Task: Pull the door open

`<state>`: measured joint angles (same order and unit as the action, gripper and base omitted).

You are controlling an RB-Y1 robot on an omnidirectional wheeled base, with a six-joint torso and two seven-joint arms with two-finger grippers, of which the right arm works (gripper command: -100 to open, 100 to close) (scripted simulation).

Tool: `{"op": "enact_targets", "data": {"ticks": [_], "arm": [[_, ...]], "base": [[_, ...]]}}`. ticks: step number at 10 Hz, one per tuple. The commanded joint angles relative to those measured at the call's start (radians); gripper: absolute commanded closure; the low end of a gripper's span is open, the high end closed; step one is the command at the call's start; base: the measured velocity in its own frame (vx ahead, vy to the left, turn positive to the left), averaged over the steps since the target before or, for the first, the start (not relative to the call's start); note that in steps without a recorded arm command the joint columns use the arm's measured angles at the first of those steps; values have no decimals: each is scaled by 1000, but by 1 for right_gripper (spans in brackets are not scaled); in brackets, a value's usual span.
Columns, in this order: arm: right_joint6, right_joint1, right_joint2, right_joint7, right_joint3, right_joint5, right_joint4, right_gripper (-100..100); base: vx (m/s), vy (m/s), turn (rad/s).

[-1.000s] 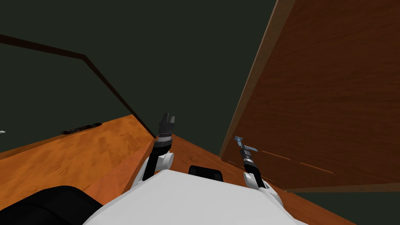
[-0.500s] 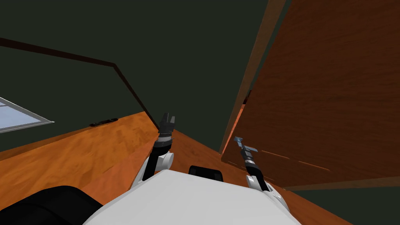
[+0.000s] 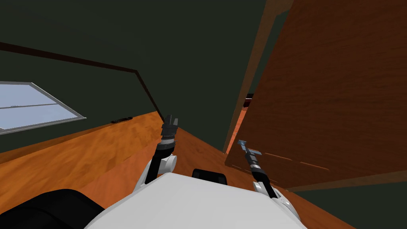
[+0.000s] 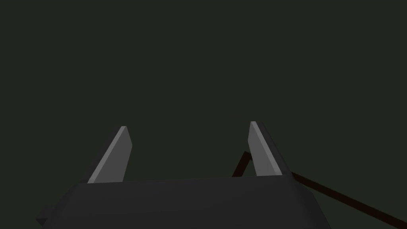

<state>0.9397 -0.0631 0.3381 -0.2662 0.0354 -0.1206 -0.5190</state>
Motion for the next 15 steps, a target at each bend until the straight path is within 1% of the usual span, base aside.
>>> {"op": "enact_targets", "data": {"ticks": [1, 5, 7, 8, 9, 10, 11, 12, 15], "arm": [[11, 11, 9, -17, -13, 8, -8, 100], [47, 38, 39, -63, -53, 32, -19, 100], [67, 52, 55, -87, -74, 45, -25, 100], [64, 42, 50, -79, -68, 41, -15, 100], [99, 66, 66, -102, -84, 50, -10, 100], [108, 71, 71, -107, -88, 51, -8, 100], [127, 83, 80, -118, -94, 54, -6, 100], [136, 88, 86, -123, -98, 56, -5, 100], [191, 121, 114, -155, -117, 66, 2, 100]], "base": [[-206, -47, 90], [-200, -51, 82], [-256, -57, 84], [-111, -31, 20], [-188, -72, 206], [-236, -89, 154], [-201, -54, 128], [-161, -44, 93], [-168, -62, 133]]}}
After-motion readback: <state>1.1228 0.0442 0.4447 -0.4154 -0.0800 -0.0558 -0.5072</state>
